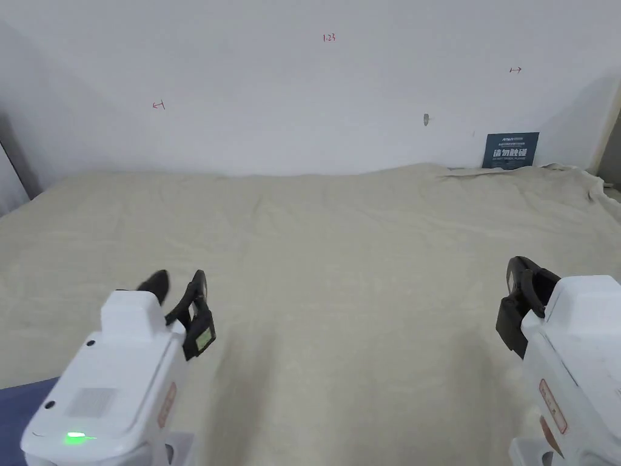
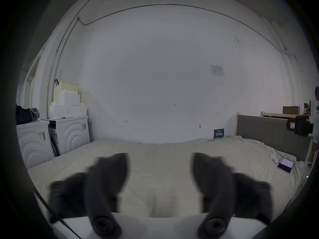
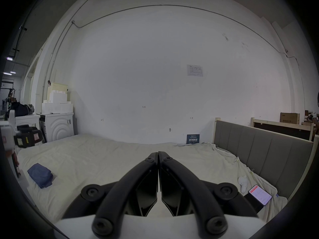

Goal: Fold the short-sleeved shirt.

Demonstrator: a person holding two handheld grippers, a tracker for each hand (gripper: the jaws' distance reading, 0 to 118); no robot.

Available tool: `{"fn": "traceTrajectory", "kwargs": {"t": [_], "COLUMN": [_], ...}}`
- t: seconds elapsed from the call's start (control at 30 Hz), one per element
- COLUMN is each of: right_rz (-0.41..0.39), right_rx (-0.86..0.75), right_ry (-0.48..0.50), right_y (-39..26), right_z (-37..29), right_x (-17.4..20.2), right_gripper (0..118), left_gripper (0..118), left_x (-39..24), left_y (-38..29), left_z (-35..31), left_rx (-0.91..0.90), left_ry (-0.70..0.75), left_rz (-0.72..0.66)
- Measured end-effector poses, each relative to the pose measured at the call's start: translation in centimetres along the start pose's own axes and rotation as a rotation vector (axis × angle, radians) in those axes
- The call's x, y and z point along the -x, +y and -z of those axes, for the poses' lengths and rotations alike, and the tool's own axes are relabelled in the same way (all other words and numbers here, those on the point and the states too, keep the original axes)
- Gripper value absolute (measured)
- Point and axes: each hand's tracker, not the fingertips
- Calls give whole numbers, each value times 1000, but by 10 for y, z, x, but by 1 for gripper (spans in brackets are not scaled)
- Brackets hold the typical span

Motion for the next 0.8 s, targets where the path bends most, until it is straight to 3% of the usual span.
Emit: {"fn": "traceTrajectory", "kwargs": {"t": [0.13,0.2,0.8], "right_rz": [2,4,2], "right_rx": [4,5,6], "right_ry": [-5,-10,-40], "right_y": [-3,-4,-8], "right_z": [-2,-4,-8], "right_x": [-2,-4,-12], "right_gripper": [0,0,0], "left_gripper": [18,0,0], "left_x": [-28,-40,-68], "left_y": [-12,-13,-15], "left_z": [1,0,4], "left_rx": [17,25,-19], "left_ry": [-30,-37,-3], "left_rz": [43,39,32]}}
